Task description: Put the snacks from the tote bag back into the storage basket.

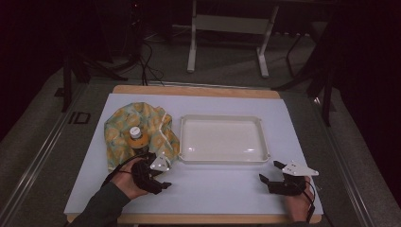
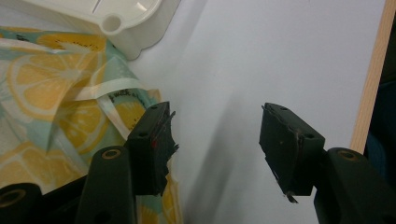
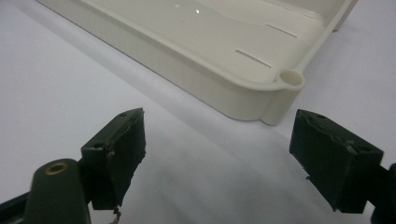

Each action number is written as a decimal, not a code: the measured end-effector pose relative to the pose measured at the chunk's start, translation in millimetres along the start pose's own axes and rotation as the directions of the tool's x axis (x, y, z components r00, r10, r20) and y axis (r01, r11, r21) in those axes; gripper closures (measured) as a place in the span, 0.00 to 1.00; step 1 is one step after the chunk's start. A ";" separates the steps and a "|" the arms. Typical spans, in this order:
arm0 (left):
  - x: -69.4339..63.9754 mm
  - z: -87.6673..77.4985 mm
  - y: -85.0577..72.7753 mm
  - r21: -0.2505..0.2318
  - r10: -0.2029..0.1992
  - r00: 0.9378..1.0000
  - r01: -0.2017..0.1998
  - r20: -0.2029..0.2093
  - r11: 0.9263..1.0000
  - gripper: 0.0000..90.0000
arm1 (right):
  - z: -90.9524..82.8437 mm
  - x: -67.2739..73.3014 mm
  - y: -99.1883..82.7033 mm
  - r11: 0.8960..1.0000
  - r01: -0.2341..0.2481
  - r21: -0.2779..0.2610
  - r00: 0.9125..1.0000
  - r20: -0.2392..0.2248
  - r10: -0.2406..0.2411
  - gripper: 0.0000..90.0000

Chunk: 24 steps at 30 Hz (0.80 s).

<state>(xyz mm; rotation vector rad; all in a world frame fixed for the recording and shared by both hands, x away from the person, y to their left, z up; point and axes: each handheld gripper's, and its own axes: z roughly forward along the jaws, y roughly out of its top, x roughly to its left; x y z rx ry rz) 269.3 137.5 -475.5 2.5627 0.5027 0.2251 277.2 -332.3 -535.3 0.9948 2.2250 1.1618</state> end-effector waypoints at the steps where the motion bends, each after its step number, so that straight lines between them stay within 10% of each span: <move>1: 0.6 -0.8 0.0 -0.001 -0.001 1.000 0.001 0.004 1.000 0.49 | -0.1 0.0 0.0 1.000 0.000 -0.001 1.000 0.001 0.000 0.20; 24: 11.4 -19.8 -1.2 0.048 0.017 1.000 -0.016 -0.022 0.999 0.53 | -0.5 0.3 -0.3 1.000 0.003 -0.008 1.000 0.006 -0.003 0.20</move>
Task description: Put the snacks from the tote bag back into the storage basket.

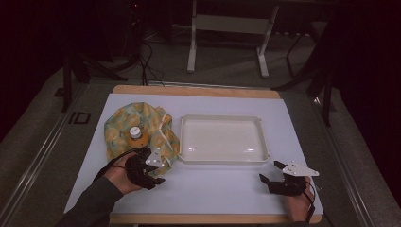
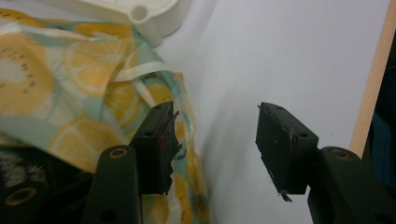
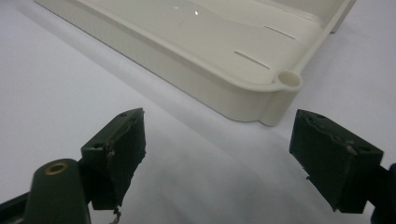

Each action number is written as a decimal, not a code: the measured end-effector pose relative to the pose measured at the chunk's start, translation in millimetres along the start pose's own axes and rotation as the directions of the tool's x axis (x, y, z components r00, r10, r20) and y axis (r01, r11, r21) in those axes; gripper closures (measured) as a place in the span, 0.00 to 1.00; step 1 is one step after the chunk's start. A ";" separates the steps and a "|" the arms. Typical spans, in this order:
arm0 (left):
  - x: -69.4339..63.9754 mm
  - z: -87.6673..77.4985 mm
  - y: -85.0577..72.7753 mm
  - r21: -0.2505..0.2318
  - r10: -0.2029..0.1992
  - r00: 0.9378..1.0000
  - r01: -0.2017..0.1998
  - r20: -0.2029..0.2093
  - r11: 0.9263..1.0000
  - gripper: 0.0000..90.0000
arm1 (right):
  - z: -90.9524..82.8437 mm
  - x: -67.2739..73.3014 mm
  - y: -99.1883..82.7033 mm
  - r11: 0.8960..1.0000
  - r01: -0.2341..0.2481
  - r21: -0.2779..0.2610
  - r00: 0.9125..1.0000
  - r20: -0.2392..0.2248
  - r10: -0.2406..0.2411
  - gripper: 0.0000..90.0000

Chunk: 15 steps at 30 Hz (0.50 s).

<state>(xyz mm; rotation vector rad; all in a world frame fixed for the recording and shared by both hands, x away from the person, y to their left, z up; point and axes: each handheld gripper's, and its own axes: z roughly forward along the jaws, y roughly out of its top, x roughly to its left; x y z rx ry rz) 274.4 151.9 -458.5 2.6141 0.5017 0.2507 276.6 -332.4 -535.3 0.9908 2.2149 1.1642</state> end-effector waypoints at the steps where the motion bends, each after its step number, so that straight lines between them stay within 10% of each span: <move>1: 0.8 -1.2 -0.6 0.003 -0.002 1.000 0.002 -0.002 1.000 0.53 | 0.0 0.0 0.0 1.000 0.000 0.000 1.000 0.000 0.000 0.20; 15: 7.7 -7.2 -8.6 0.068 0.002 1.000 -0.002 -0.003 0.998 0.53 | -0.4 0.0 -0.2 1.000 -0.002 -0.004 1.000 0.003 0.002 0.20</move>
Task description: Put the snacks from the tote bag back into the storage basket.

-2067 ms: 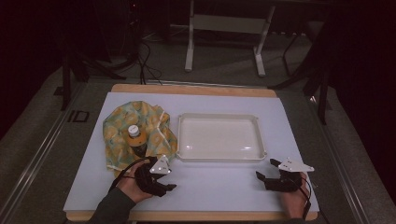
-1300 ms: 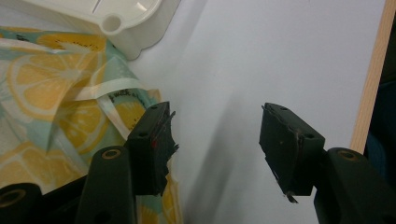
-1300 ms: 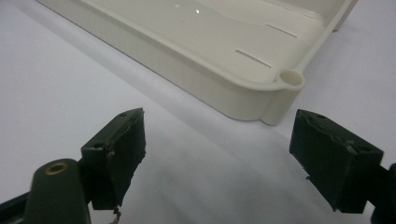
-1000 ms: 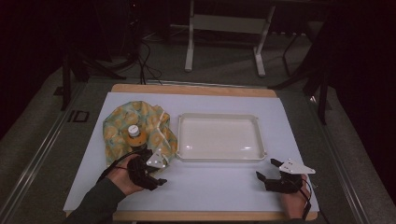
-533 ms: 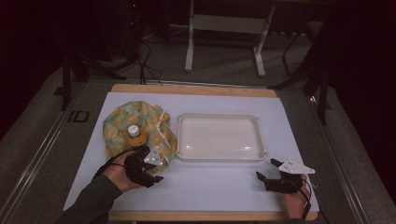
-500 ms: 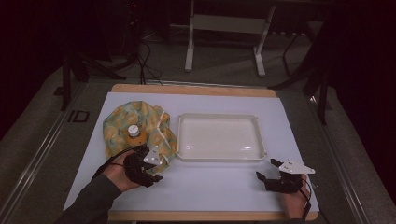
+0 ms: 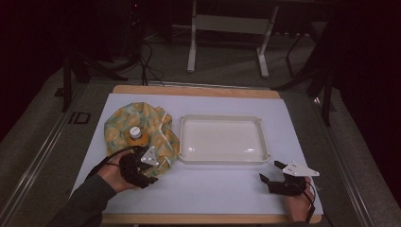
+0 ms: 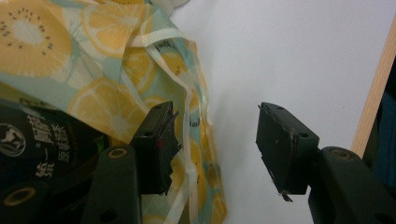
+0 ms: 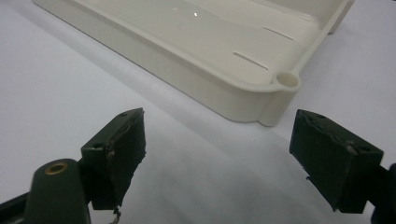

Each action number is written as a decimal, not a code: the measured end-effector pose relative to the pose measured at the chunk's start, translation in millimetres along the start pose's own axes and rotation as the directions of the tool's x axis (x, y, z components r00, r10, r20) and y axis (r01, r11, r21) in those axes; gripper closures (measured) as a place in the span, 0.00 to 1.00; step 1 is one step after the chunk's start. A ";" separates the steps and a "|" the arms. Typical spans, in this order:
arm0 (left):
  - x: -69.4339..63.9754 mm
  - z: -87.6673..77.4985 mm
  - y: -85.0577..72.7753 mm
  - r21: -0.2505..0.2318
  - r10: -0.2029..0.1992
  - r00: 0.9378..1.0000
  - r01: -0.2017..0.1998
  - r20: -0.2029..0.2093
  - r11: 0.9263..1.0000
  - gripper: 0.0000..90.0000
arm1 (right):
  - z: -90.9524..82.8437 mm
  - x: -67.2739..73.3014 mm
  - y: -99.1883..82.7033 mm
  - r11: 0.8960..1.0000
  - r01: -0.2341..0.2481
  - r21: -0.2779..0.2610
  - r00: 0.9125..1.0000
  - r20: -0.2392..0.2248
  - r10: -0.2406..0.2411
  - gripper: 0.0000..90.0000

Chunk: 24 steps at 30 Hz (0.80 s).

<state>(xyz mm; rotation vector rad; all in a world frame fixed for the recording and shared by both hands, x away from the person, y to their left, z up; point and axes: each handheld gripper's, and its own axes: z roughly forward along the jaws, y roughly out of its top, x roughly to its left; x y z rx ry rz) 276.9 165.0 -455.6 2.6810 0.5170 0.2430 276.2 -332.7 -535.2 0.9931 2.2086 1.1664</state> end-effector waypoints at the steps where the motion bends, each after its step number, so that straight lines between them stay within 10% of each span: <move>1: 0.0 -0.5 -0.2 -0.002 -0.005 1.000 0.005 0.001 1.000 0.53 | 0.1 0.0 0.0 1.000 0.000 0.000 1.000 0.001 0.000 0.20; 24: 9.3 -8.4 22.2 0.063 0.058 0.998 -0.059 0.014 0.996 0.58 | 0.0 0.3 0.0 1.000 0.002 0.000 1.000 0.002 -0.002 0.20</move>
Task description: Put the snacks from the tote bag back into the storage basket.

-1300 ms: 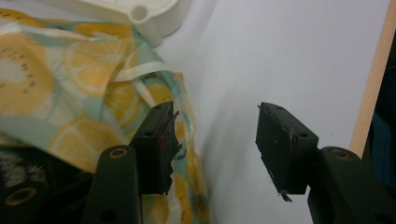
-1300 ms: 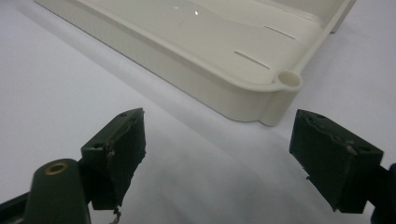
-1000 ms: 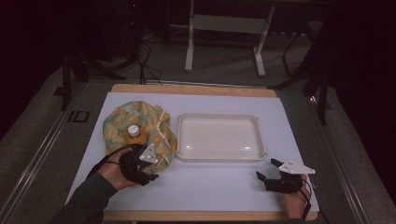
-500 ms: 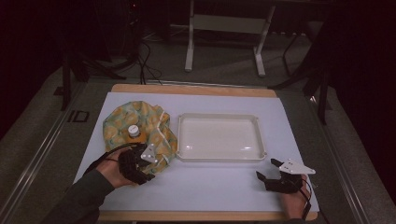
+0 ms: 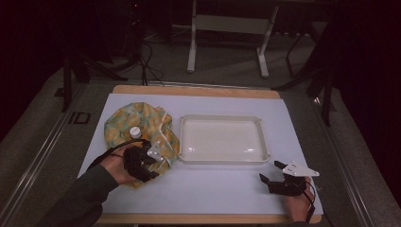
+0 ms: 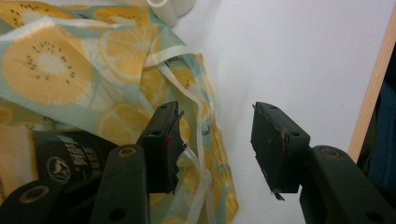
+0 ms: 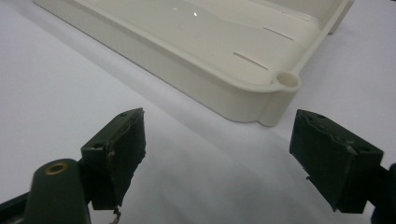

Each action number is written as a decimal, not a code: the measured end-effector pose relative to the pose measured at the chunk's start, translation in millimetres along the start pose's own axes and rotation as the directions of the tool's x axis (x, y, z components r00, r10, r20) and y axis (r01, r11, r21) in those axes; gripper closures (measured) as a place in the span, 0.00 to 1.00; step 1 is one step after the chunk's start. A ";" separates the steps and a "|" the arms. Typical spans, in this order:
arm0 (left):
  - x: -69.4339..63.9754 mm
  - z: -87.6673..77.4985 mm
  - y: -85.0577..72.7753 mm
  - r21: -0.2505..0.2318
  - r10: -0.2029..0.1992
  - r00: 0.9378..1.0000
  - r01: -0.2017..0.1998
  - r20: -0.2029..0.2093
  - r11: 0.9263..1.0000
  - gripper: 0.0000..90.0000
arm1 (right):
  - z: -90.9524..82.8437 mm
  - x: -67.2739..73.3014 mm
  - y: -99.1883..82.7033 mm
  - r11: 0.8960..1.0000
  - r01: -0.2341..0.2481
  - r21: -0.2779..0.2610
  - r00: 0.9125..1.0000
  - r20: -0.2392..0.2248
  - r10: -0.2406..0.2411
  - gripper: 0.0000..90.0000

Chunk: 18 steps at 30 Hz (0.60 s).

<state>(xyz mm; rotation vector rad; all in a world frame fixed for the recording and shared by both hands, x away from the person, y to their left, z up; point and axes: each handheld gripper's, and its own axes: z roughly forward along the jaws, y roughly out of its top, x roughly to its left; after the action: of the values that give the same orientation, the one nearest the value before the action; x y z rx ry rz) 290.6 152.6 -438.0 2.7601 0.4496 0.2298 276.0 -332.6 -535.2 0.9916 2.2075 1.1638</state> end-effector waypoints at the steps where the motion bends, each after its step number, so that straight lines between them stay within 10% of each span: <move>1: 0.7 -0.8 1.3 0.004 0.004 1.000 -0.004 0.001 1.000 0.58 | 0.0 0.0 0.0 1.000 0.000 0.000 1.000 0.000 0.000 0.20; 18: 12.2 -15.9 12.5 0.008 0.022 1.000 -0.022 0.008 1.000 0.60 | -0.2 -0.6 -0.1 1.000 -0.004 -0.004 1.000 -0.004 0.004 0.20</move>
<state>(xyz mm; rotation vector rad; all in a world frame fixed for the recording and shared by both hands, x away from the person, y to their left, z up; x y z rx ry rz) 302.2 150.3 -417.6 2.7740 0.4188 0.2226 276.2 -333.2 -535.2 0.9937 2.2059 1.1730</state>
